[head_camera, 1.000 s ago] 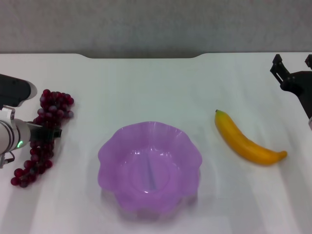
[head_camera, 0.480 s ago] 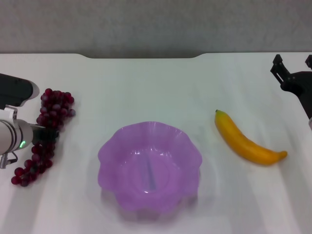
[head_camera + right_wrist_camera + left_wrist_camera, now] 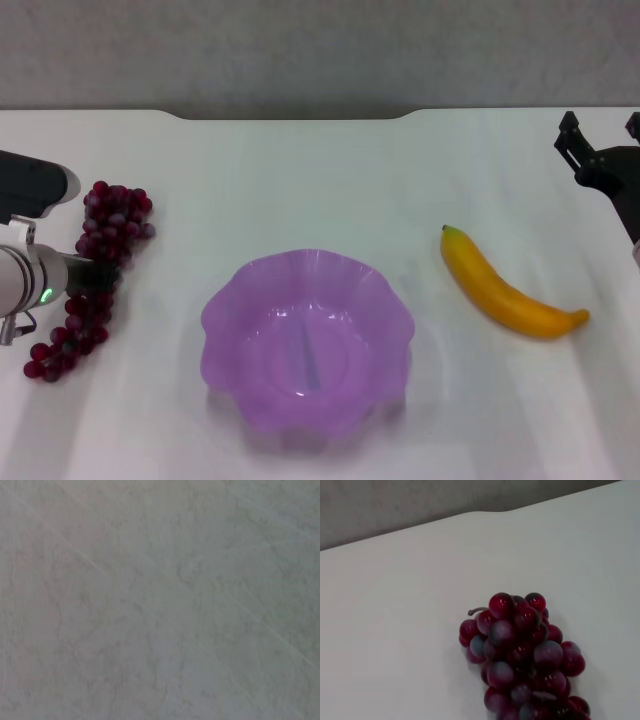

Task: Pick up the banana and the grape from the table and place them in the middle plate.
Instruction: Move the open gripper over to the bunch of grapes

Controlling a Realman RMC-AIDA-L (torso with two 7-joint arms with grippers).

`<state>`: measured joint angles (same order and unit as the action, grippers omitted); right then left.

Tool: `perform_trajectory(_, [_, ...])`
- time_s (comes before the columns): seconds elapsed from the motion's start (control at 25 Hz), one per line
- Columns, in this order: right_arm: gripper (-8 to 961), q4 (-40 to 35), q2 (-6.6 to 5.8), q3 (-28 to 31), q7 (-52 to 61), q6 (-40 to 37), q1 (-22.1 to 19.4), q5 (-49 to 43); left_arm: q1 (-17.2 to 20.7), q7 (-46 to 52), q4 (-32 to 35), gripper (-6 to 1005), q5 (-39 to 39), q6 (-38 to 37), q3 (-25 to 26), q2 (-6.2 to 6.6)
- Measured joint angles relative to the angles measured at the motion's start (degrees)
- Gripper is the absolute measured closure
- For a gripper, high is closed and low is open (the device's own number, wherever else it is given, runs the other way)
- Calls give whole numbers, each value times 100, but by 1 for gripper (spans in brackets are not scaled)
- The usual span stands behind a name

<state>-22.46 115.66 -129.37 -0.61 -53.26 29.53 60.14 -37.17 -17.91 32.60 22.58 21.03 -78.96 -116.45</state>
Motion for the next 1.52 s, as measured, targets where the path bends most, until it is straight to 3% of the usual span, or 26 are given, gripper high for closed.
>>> perform_trajectory(1.52, [70,-4,0,0,0,0,0,-3,9,-13,45,618,1,-139,-5,0])
